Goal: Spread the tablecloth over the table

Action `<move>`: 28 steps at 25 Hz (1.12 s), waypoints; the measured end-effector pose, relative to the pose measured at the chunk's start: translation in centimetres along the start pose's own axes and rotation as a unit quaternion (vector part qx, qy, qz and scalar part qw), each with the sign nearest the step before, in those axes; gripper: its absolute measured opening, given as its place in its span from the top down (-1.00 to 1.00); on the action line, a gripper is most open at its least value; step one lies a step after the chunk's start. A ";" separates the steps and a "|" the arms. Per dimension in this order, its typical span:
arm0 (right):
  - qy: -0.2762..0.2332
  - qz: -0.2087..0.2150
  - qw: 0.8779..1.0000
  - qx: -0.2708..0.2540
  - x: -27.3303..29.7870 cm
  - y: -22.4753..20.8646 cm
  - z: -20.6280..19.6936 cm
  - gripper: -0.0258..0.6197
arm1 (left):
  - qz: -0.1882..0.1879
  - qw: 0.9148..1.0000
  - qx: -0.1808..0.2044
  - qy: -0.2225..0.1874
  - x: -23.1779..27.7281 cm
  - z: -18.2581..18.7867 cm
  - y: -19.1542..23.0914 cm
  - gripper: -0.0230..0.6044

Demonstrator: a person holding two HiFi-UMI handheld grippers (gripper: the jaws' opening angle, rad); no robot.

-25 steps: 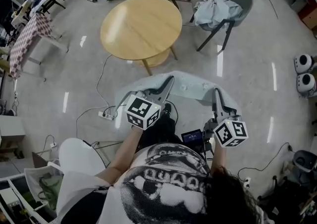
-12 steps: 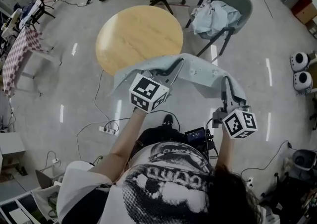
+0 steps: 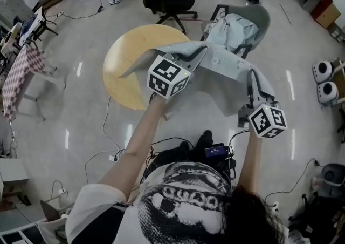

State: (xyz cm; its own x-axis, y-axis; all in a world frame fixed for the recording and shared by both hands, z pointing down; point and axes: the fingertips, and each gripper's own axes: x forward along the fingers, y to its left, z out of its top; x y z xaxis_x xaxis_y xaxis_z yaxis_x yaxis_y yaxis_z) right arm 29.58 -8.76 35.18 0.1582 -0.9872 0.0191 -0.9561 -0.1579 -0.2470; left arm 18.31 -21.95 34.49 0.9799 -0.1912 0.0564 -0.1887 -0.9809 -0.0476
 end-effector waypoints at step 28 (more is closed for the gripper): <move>-0.087 0.151 0.985 -0.020 35.1 -10.1 15.7 0.70 | 0.083 0.995 0.013 -0.052 22.6 12.3 28.3 0.78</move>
State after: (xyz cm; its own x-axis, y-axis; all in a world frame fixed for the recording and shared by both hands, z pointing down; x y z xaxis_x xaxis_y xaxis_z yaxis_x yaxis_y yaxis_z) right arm 48.63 -41.46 23.15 -0.0979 -0.9714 -0.2163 -0.9746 0.1376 -0.1768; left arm 35.92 -53.62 22.11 0.9372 -0.3440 -0.0569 -0.3475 -0.9348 -0.0731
